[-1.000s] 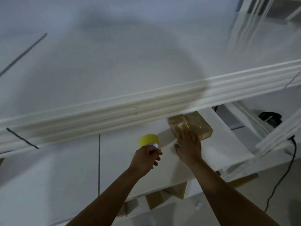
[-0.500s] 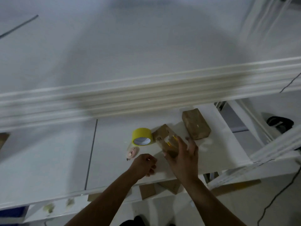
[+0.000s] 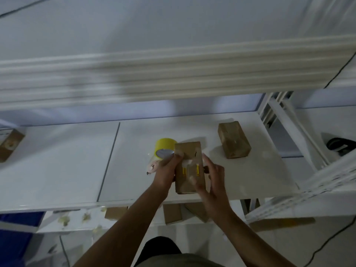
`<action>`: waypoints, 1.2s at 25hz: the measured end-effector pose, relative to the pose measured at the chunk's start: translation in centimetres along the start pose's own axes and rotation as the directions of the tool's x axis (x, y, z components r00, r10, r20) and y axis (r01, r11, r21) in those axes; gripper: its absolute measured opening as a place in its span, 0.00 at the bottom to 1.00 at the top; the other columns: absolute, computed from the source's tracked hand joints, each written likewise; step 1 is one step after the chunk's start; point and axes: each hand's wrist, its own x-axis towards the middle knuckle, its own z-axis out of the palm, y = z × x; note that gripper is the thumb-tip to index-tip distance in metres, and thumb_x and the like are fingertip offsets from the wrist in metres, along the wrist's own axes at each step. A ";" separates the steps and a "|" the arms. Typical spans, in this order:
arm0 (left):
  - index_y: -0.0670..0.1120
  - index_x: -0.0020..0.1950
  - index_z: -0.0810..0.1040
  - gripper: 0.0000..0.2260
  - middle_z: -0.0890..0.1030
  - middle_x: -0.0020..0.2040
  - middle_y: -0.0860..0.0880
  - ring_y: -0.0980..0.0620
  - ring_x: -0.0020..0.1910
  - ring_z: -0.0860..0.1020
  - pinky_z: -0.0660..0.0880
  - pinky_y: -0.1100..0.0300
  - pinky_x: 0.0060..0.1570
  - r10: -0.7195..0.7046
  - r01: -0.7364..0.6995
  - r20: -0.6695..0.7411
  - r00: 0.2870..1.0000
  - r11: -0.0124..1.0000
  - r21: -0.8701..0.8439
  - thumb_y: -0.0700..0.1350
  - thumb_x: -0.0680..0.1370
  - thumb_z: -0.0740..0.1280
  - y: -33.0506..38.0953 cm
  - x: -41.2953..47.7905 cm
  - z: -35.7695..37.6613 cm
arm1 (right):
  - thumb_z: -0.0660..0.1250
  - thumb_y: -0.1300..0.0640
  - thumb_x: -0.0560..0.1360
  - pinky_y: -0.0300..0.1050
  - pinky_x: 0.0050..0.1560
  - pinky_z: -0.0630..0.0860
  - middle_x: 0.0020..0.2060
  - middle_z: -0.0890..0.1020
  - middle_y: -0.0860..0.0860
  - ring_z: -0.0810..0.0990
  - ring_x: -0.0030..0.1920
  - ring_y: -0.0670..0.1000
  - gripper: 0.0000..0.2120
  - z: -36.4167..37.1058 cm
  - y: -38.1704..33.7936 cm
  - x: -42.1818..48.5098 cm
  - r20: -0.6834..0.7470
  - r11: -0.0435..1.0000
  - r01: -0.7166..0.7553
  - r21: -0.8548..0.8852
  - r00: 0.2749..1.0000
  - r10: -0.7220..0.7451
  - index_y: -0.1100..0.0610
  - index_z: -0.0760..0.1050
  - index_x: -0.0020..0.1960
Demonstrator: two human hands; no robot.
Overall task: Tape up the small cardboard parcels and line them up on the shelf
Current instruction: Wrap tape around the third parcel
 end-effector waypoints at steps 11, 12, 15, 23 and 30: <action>0.55 0.60 0.86 0.11 0.89 0.53 0.48 0.50 0.51 0.88 0.84 0.59 0.44 0.038 -0.041 0.130 0.991 0.999 0.026 0.56 0.84 0.67 -1.1 -1.1 -1.6 | 0.74 0.41 0.77 0.53 0.46 0.87 0.48 0.89 0.49 0.89 0.47 0.50 0.13 0.6 0.5 6.1 0.083 0.906 -0.317 0.281 0.949 0.306 0.36 0.79 0.60; 0.54 0.60 0.86 0.12 0.89 0.52 0.48 0.49 0.50 0.88 0.84 0.58 0.43 0.028 -0.038 0.130 0.991 0.997 0.071 0.57 0.84 0.67 -1.3 -0.9 -1.9 | 0.75 0.41 0.76 0.54 0.47 0.87 0.48 0.89 0.49 0.89 0.48 0.51 0.12 0.8 1.0 6.2 0.116 0.890 -0.355 0.287 0.935 0.336 0.37 0.80 0.59; 0.54 0.49 0.87 0.19 0.89 0.43 0.53 0.54 0.43 0.87 0.85 0.52 0.43 0.124 -0.095 -0.043 0.991 0.904 0.417 0.67 0.80 0.65 -2.1 -0.2 -3.5 | 0.75 0.41 0.76 0.58 0.50 0.87 0.48 0.89 0.52 0.90 0.47 0.53 0.14 1.7 2.4 6.6 0.159 0.851 -0.458 0.257 0.889 0.430 0.42 0.80 0.60; 0.51 0.67 0.83 0.17 0.82 0.62 0.46 0.46 0.57 0.82 0.75 0.57 0.54 0.319 -0.026 -0.262 0.911 0.678 0.735 0.38 0.80 0.68 1.1 7.7 -10.9 | 0.64 0.27 0.75 0.54 0.59 0.79 0.49 0.84 0.41 0.83 0.54 0.50 0.31 2.5 3.8 8.8 0.040 0.927 -0.320 -0.196 0.942 0.334 0.45 0.75 0.70; 0.49 0.74 0.78 0.19 0.73 0.71 0.38 0.38 0.74 0.67 0.59 0.54 0.71 0.136 -0.171 0.134 0.982 0.305 0.937 0.41 0.83 0.64 1.2 13.0 -11.5 | 0.71 0.37 0.77 0.55 0.73 0.64 0.71 0.75 0.54 0.65 0.72 0.54 0.33 4.0 0.5 11.9 0.062 0.825 0.063 -0.561 0.998 -0.034 0.49 0.70 0.77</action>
